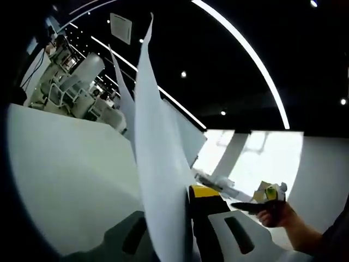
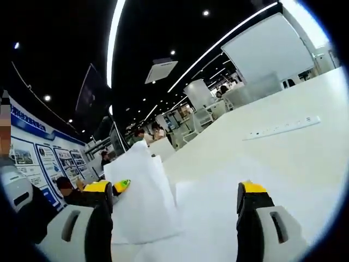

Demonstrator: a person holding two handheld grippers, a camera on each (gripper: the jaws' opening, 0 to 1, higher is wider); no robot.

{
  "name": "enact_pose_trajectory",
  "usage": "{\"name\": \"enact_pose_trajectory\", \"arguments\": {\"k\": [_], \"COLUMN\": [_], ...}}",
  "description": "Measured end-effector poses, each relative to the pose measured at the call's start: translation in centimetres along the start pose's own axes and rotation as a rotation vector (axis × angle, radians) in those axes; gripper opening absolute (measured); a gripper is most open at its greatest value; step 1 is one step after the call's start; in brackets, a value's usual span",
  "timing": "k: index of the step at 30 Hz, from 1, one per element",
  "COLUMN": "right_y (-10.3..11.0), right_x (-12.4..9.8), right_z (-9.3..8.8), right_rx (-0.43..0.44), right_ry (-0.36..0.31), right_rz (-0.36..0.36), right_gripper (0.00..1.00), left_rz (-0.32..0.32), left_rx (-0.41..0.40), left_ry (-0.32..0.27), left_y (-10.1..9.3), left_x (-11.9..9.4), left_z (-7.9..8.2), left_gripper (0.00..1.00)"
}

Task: Organize the stack of printing papers by aligning and flattening the scattered papers on the table

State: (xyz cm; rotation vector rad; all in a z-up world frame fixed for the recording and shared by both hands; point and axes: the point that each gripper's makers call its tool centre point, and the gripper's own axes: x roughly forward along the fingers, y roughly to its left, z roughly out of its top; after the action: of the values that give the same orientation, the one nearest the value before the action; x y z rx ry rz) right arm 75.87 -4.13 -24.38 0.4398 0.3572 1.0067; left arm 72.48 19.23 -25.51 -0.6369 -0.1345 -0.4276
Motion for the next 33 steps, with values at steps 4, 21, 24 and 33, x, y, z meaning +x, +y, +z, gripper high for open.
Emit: {"name": "enact_pose_trajectory", "arguments": {"k": [4,21,24,33], "right_y": [0.0,-0.4,-1.1,-2.0], "right_x": [-0.3,-2.3,-2.7,-3.2], "right_z": [0.1,0.2,0.2,0.0], "right_rx": [-0.007,-0.013,-0.011,-0.002], "right_ry": [0.003,-0.007,-0.008,-0.020], "right_rz": [-0.005,-0.028,-0.045,-0.061], "right_gripper": [0.90,0.90,0.90,0.90], "left_rz": [-0.001,-0.003,-0.003,-0.006], "left_rx": [0.000,-0.001,-0.002,-0.009], "left_ry": [0.000,0.002,0.002,0.002], "left_y": [0.0,0.0,0.0,0.0], "left_x": [0.0,0.0,0.0,0.0], "left_z": [0.0,0.0,0.0,0.0], "left_gripper": [0.08,0.08,0.08,0.08]}}
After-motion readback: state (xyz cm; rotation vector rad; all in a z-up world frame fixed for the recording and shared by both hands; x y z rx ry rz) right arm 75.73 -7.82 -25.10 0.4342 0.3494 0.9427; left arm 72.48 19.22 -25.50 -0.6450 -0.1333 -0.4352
